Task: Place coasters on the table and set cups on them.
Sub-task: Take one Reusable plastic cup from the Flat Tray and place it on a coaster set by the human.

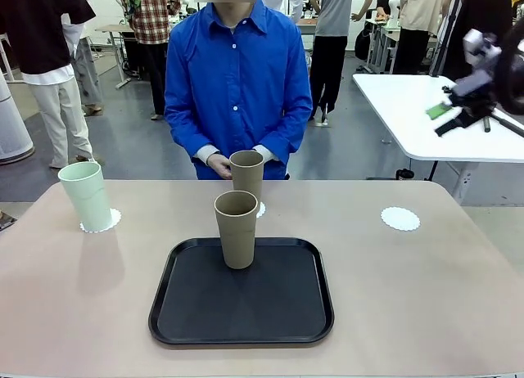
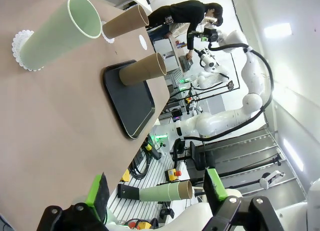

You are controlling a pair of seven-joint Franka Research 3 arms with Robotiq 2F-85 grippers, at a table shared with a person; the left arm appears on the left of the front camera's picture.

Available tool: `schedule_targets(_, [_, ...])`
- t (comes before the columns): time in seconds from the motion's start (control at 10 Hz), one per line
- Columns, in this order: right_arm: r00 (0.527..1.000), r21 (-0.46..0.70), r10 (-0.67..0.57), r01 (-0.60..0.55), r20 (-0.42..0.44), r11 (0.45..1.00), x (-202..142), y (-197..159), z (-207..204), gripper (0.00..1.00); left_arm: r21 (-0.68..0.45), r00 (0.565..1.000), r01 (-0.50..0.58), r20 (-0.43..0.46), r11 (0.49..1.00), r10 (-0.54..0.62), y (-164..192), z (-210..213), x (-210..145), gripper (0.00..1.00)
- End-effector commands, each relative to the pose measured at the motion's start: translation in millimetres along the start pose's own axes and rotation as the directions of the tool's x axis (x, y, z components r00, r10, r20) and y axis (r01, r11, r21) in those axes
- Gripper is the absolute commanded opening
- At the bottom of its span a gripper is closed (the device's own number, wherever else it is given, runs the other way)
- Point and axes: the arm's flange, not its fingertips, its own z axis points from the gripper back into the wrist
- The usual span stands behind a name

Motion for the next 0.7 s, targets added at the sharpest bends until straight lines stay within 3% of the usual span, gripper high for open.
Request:
schedule_targets(0.0, [0.98, -0.147, 0.16, -0.176, -0.114, 0.973, 15, 36, -50, 1.0, 0.002, 1.0, 0.003, 0.002, 1.0, -0.003, -2, 2, -1, 1.0])
schedule_targets(0.3, [0.836, -0.202, 0.397, -0.494, -0.38, 0.846, 16, 127, -161, 1.0, 0.002, 1.0, 0.003, 0.002, 1.0, -0.003, -2, 2, -1, 1.0])
schedule_targets(0.6, [0.699, -0.153, 0.466, -0.628, -0.543, 0.763, -7, 163, -256, 1.0, 0.002, 1.0, 0.003, 0.002, 1.0, -0.003, -2, 2, -1, 1.0])
